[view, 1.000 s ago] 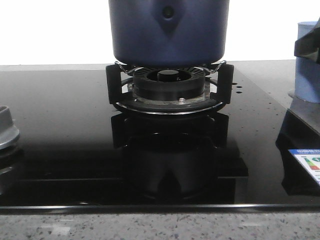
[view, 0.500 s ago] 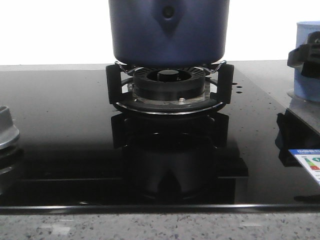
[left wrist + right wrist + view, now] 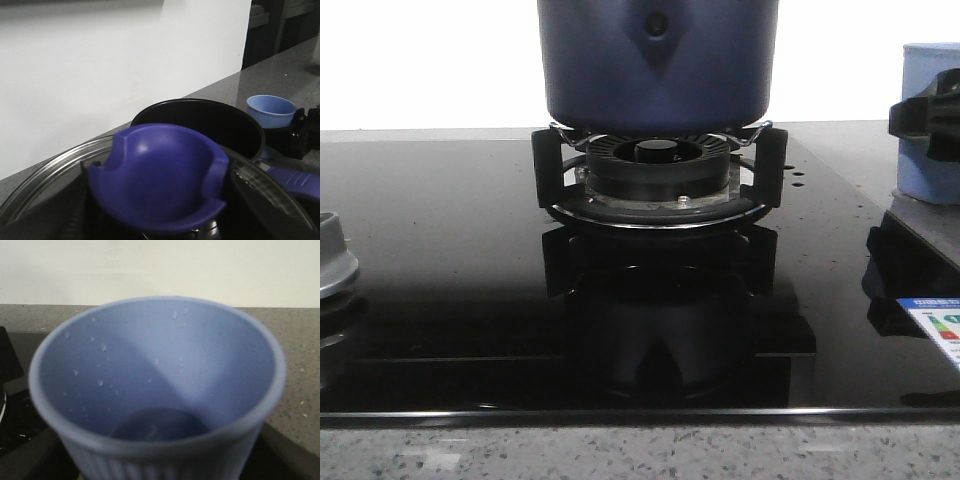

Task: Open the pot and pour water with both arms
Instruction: 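Carry the cup over the open pot with the right gripper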

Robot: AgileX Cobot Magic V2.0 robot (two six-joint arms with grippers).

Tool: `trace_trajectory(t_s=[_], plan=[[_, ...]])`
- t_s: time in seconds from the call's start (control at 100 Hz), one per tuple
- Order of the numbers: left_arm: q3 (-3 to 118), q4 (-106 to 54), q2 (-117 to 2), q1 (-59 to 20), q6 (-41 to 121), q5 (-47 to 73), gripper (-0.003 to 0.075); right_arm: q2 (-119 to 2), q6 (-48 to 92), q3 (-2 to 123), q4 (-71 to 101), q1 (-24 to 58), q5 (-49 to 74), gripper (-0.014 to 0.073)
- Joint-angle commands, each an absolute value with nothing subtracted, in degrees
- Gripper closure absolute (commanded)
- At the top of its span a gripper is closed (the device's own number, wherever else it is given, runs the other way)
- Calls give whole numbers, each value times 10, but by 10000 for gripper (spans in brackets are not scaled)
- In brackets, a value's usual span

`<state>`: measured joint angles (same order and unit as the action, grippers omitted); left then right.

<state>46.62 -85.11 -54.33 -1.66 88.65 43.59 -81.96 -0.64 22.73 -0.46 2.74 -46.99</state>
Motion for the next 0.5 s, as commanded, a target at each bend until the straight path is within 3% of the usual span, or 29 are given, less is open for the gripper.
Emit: trace_trajectory(t_s=[0.0,0.2,0.49], plan=[[486,-902,-535,-15,885,435,426,-790,-6,243,-38,25,-523,316],[486,-902,-535,-15,885,438,426,-705,-6,277,-108,25,-488,314],[486,-903,-535,-15,885,438,426,-627,-6,420,-188,62,-280,314]])
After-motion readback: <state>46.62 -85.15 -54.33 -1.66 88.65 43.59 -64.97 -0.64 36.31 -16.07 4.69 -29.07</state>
